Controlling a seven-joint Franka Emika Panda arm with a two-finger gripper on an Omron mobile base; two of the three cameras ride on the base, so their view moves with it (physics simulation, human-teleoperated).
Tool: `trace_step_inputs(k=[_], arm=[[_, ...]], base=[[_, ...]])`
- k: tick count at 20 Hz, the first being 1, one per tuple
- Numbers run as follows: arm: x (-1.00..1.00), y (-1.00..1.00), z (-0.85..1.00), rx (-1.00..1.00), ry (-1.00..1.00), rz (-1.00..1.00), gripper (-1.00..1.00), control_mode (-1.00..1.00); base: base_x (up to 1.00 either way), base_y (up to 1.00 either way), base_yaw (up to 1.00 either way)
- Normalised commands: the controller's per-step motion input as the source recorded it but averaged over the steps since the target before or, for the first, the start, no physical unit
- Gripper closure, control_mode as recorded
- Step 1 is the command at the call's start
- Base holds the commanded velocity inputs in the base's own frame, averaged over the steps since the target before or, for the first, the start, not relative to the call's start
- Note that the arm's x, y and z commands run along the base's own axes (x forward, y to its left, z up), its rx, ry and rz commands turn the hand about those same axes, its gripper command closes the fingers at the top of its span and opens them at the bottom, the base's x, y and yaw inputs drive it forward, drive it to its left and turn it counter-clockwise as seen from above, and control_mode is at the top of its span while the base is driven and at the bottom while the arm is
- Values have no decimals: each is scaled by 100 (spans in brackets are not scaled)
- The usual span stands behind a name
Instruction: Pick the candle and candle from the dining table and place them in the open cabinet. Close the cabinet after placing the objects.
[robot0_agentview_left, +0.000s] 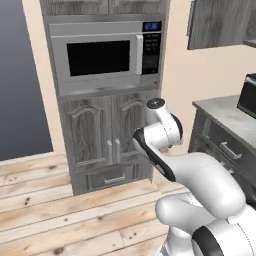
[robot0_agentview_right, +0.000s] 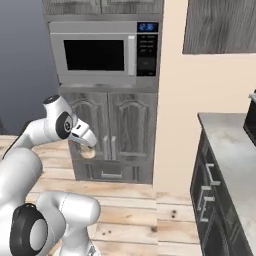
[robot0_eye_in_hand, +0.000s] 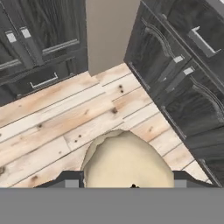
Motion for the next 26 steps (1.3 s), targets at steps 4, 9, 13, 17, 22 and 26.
trace_step_inputs(k=[4,9,13,17,22,26], arm=[[0,0,0,0,0,0,100,100],[0,0,0,0,0,0,100,100],[0,0,0,0,0,0,100,100],[0,0,0,0,0,0,100,100],[0,0,0,0,0,0,100,100],[0,0,0,0,0,0,100,100]], base=[[14,-31,-52],[25,-17,-46],[41,-1,-37],[50,0,-34],[63,0,-33],[65,0,-30]])
